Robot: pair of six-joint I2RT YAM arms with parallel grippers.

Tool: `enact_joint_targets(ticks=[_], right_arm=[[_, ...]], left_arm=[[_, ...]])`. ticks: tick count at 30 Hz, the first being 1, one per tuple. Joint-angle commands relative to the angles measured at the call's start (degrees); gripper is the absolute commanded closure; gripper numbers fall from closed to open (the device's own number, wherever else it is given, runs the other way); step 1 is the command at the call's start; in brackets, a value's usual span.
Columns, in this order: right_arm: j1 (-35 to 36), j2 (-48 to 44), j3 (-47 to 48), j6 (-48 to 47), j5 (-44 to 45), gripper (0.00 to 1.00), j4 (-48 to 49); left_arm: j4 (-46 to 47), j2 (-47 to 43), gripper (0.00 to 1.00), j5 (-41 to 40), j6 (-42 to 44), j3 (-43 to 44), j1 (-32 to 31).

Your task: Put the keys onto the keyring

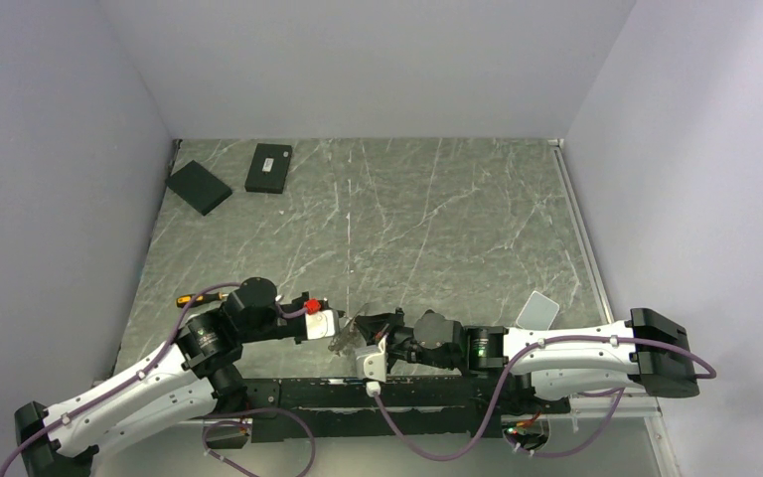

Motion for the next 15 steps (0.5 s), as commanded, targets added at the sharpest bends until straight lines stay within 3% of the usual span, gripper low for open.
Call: enact_joint_targets(ticks=[1, 15], right_arm=[[0.5, -0.5, 1.4, -0.2, 0.2, 1.0, 2.2], [0.5, 0.7, 2.4, -1.7, 2.1, 1.0, 3.7]], left_arm=[[1.6, 0.5, 1.0, 0.7, -0.6, 0.7, 0.0], [1.5, 1.5, 1.0, 1.7, -0.5, 1.0, 0.1]])
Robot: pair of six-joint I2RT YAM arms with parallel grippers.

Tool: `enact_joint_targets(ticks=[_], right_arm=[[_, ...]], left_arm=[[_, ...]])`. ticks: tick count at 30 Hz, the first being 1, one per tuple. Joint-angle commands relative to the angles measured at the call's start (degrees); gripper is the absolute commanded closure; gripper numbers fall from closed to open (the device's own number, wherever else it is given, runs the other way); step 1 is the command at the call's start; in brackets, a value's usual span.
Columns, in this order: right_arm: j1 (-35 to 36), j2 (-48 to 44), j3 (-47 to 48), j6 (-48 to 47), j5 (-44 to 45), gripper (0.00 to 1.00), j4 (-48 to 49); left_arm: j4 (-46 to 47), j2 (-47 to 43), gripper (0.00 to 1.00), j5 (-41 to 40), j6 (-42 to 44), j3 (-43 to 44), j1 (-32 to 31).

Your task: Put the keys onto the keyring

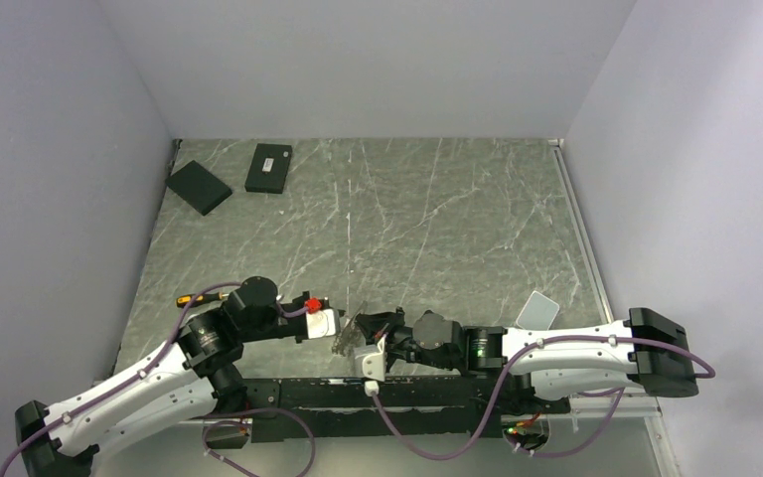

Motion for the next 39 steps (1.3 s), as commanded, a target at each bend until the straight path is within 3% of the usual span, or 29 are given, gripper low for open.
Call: enact_joint_targets(ticks=[1, 39], right_arm=[[0.4, 0.5, 2.5, -1.4, 0.7, 1.0, 3.6], [0.4, 2.7, 9.0, -6.3, 1.4, 1.0, -1.2]], left_arm=[[1.1, 1.0, 1.0, 1.7, -0.6, 0.9, 0.1], [-0.1, 1.6, 1.0, 1.0, -1.6, 1.8, 0.1]])
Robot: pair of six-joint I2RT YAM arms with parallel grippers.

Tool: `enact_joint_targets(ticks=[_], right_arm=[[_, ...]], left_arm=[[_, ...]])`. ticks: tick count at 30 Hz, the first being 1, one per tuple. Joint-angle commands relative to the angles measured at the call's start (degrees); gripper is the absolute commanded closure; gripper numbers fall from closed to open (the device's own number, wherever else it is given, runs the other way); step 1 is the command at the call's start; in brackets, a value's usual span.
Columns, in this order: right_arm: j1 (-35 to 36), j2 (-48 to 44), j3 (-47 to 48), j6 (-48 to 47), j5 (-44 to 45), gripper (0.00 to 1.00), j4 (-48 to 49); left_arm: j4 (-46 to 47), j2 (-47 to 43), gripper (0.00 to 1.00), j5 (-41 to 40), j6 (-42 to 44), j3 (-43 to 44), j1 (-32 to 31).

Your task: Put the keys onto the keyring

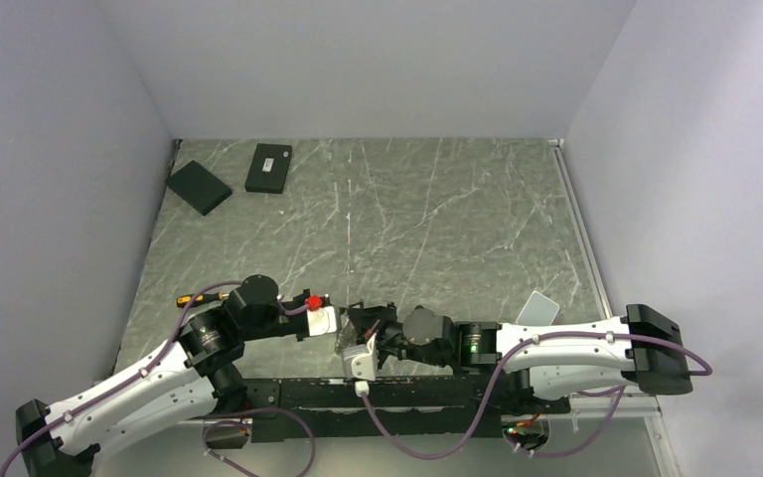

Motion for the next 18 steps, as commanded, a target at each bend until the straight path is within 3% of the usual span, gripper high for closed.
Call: enact_joint_targets(ticks=[1, 18], right_arm=[[0.2, 0.0, 3.5, -1.7, 0.3, 1.0, 2.0], [0.1, 2.0, 4.0, -1.5, -0.8, 1.0, 2.5]], left_arm=[[-0.8, 0.7, 1.0, 1.3, -1.7, 1.6, -0.2], [-0.2, -2.8, 1.0, 3.8, 0.0, 0.8, -0.2]])
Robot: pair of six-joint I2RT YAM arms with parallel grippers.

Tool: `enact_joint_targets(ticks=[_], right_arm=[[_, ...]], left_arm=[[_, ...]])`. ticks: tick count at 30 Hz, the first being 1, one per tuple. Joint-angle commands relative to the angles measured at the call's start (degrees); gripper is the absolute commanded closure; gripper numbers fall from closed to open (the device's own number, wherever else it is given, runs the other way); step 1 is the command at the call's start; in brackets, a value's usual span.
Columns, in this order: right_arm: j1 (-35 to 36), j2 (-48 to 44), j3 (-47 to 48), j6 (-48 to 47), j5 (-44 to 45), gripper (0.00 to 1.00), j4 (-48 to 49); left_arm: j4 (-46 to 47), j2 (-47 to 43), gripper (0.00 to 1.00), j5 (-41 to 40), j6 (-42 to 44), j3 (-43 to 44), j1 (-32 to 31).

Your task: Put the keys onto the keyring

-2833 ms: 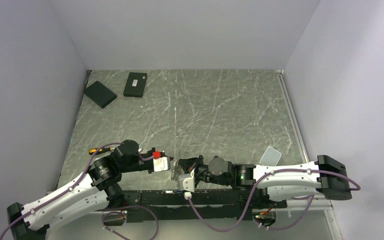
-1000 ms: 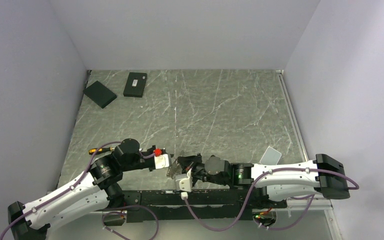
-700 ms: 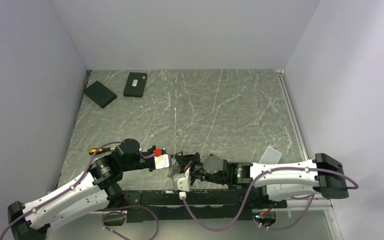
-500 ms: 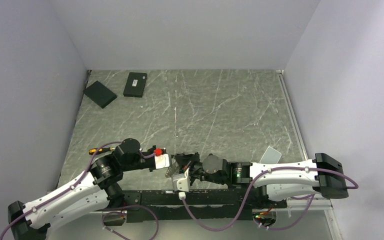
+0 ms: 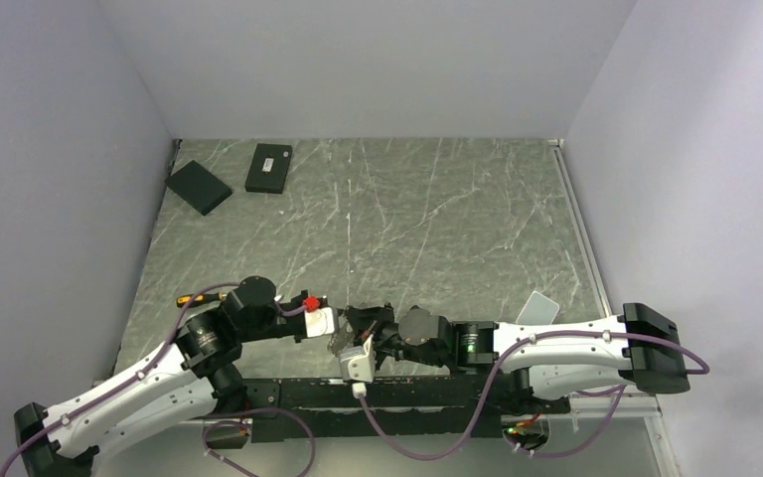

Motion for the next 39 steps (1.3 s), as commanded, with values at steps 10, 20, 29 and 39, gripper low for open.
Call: enact_joint_targets(ticks=[10, 20, 29, 39], right_arm=[[0.0, 1.1, 2.4, 0.1, -2.2, 1.0, 4.7], [-0.9, 1.0, 1.6, 1.2, -2.1, 1.0, 7.7], [-1.4, 0.9, 0.5, 1.8, -0.1, 1.0, 10.6], [-1.8, 1.4, -0.8, 2.4, 3.8, 1.0, 14.3]], left_arm=[[1.1, -3.8, 1.0, 5.1, 4.2, 0.1, -0.3], [0.7, -4.0, 1.0, 3.9, 7.7, 0.9, -0.3], [0.9, -5.2, 0.71, 3.9, 8.6, 1.0, -0.3], [3.5, -10.1, 0.39, -1.2, 0.8, 2.1, -0.2]])
